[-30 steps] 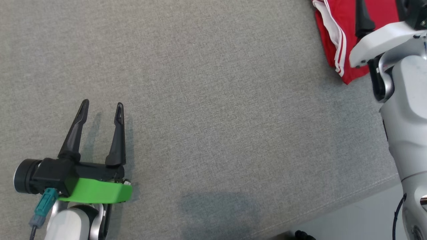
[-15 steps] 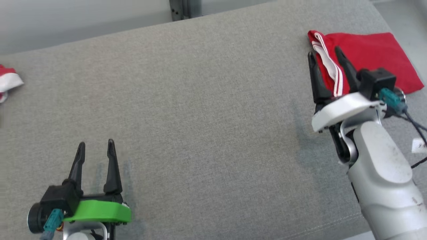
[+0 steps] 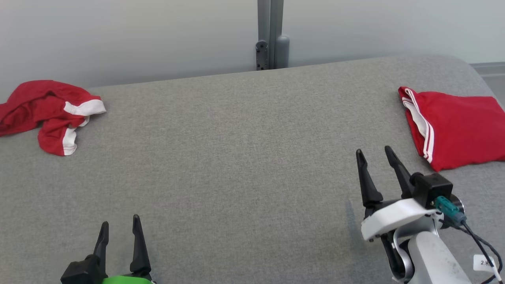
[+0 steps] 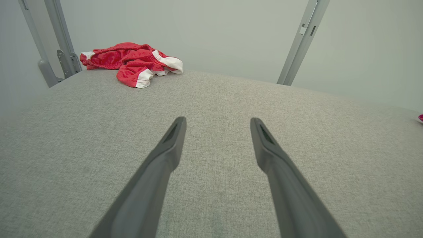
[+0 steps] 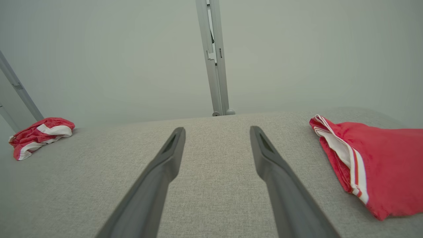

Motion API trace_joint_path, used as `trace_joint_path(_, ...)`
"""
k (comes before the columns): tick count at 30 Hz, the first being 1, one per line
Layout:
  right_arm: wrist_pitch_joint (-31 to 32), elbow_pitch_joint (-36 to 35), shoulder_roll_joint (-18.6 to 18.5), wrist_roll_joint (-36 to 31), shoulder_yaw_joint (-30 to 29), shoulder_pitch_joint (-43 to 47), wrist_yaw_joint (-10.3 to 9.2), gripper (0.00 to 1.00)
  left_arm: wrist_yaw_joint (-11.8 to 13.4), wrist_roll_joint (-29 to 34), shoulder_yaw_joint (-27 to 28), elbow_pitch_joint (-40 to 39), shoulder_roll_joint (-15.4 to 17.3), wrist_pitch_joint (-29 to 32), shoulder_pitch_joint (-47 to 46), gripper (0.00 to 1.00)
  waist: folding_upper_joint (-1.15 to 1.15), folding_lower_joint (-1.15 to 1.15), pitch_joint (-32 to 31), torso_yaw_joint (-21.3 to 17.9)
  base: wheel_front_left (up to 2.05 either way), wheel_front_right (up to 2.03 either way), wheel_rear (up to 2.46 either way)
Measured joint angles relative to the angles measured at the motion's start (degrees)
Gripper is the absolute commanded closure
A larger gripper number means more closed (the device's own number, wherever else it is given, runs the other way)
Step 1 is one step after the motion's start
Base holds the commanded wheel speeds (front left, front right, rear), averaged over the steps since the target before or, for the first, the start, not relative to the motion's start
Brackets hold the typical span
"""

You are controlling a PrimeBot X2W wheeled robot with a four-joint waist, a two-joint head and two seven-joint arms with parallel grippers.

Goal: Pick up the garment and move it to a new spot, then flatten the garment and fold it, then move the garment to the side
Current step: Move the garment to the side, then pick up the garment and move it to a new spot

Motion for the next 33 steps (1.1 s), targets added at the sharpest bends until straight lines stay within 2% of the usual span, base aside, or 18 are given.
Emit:
trace_joint_path(8,0.0,-2.1,0.2,0.9,1.8,3.8,0.0,0.0,-0.5,0.1,0.0,-0.1,-0.9,-0.1,0.6,0.0,0.0,0.0,-1.6,2.7,0.0,0.0,0.0)
trace_joint_path(22,0.3,-2.8,0.2,1.1,3.2,5.7,0.0,0.0,-1.9,1.5,0.6,-0.2,-1.2,-0.1,-0.5,0.0,0.0,0.0,-1.1,2.6,0.0,0.0,0.0)
trace_joint_path(33,0.6,-2.8,0.2,0.8,3.0,5.7,0.0,0.0,-1.9,1.8,0.8,-0.5,-1.3,-0.1,-0.8,0.0,0.0,0.0,-0.6,3.0,0.0,0.0,0.0)
